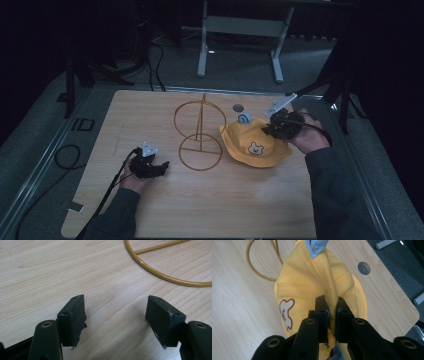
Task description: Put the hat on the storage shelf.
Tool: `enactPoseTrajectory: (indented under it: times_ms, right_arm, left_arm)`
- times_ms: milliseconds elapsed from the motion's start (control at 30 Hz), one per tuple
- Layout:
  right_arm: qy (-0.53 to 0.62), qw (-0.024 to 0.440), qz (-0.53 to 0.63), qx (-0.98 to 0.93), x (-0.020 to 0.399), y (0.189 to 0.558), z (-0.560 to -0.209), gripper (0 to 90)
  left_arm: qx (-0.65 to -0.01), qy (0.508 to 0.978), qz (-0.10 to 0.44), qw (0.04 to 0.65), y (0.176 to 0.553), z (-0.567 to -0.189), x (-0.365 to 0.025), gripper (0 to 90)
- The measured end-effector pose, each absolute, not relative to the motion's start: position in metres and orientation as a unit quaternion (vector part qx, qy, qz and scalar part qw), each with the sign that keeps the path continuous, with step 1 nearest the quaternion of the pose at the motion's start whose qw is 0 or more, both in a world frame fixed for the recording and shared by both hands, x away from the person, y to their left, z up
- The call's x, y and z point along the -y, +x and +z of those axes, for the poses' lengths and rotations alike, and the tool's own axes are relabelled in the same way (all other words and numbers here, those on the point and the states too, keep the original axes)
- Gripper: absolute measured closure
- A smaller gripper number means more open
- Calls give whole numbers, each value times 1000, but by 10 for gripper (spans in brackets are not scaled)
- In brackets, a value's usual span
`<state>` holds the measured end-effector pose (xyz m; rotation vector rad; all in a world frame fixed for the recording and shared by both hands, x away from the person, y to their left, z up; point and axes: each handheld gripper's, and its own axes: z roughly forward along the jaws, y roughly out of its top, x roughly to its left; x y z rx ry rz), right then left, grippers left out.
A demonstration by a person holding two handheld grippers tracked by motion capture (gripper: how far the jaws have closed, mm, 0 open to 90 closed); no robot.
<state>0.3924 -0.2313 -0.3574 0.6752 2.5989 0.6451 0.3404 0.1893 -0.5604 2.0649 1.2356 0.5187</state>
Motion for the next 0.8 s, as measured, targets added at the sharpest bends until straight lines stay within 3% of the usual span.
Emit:
enactPoseTrajectory:
  times_ms: [800]
  right_arm:
    - [262, 215, 292, -894, 253, 387, -326, 833]
  left_arm:
    - [-473, 791, 199, 333, 340, -560, -189, 327]
